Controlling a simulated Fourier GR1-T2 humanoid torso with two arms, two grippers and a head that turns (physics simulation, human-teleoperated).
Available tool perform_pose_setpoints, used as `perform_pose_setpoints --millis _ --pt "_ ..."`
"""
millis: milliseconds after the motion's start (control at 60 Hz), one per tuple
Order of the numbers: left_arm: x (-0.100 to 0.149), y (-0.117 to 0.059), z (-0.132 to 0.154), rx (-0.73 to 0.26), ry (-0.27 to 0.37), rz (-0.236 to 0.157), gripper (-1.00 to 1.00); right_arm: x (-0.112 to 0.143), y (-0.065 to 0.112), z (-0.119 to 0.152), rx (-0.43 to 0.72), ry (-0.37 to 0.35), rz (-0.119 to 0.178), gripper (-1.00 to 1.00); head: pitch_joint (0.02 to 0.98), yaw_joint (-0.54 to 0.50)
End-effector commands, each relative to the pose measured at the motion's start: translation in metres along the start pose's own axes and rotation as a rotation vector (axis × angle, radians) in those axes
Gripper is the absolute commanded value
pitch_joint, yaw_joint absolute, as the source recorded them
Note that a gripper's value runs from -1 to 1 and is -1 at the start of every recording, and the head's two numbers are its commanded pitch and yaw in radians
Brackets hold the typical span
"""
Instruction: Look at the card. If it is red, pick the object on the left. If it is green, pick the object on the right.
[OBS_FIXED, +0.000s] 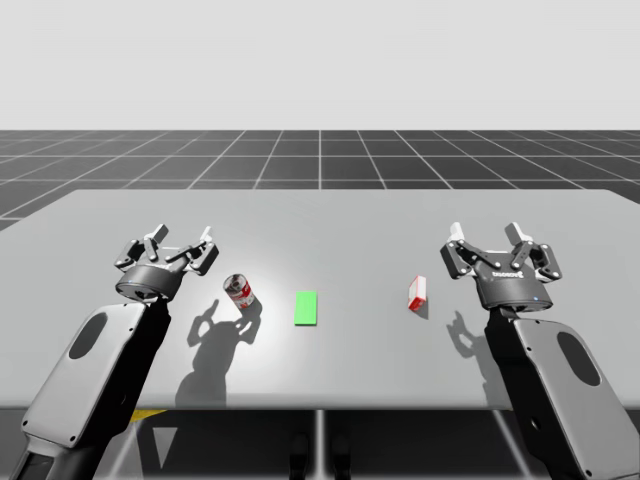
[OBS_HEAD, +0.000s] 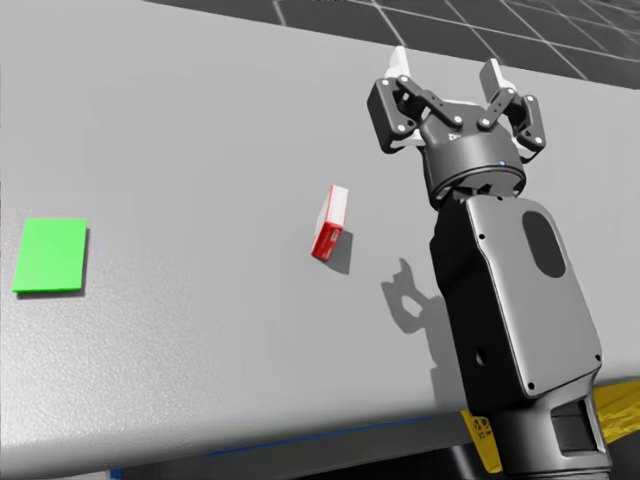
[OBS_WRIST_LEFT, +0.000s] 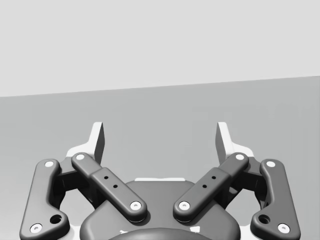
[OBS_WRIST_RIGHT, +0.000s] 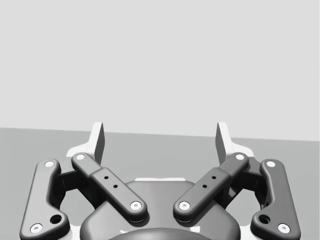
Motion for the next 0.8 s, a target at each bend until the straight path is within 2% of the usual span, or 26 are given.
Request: perform_pose_setpoints --millis 17,83,133,167,217,283,350,450,583,600,633,667,800 --pt "0.0 0.0 0.0 0.0 0.0 0.0 -1.0 0.0 0.0 0.0 0.0 0.001 -0.005 -1.0 0.854 -0.42" --pt "-0.003 -0.001 -0.001 -0.005 0.004 0.0 -1.0 0.0 0.0 -0.001 0.001 0.007 -0.026 -1.0 0.846 -0.43" --pt "-0.004 -0.002 -0.001 -0.004 0.005 0.001 -1.0 0.001 0.0 -0.001 0.003 0.007 -0.026 -1.0 0.843 -0.43" --pt "-0.004 -0.002 -0.001 -0.003 0.005 0.003 -1.0 0.003 0.0 0.0 0.013 0.018 -0.055 -1.0 0.839 -0.43" --pt "-0.004 -0.001 -0.001 -0.001 0.006 0.005 -1.0 0.006 0.001 0.002 0.022 0.018 -0.071 -1.0 0.833 -0.42" --pt "-0.004 -0.001 -0.001 0.0 0.006 0.009 -1.0 0.01 0.002 0.006 0.028 0.021 -0.071 -1.0 0.829 -0.42" --pt "-0.004 -0.002 -0.001 -0.001 0.007 0.01 -1.0 0.015 0.004 0.011 0.029 0.016 -0.052 -1.0 0.829 -0.41" --pt "-0.005 -0.002 -0.002 -0.002 0.009 0.01 -1.0 0.026 0.009 0.02 0.048 0.028 -0.063 -1.0 0.829 -0.41" --pt "-0.006 -0.003 -0.002 -0.003 0.016 0.011 -1.0 0.031 0.02 0.041 0.06 0.079 -0.072 -1.0 0.833 -0.41" --pt "-0.007 -0.003 -0.001 -0.003 0.017 0.012 -1.0 0.031 0.025 0.048 0.013 0.098 -0.04 -1.0 0.834 -0.41" --pt "-0.007 -0.003 -0.001 -0.004 0.018 0.011 -1.0 0.03 0.028 0.053 -0.021 0.103 -0.023 -1.0 0.836 -0.41" --pt "-0.007 -0.003 -0.001 -0.004 0.019 0.011 -1.0 0.029 0.032 0.061 -0.026 0.124 -0.036 -1.0 0.836 -0.41" --pt "-0.007 -0.003 -0.001 -0.006 0.021 0.011 -1.0 0.02 0.046 0.094 -0.024 0.192 -0.046 -1.0 0.843 -0.4"
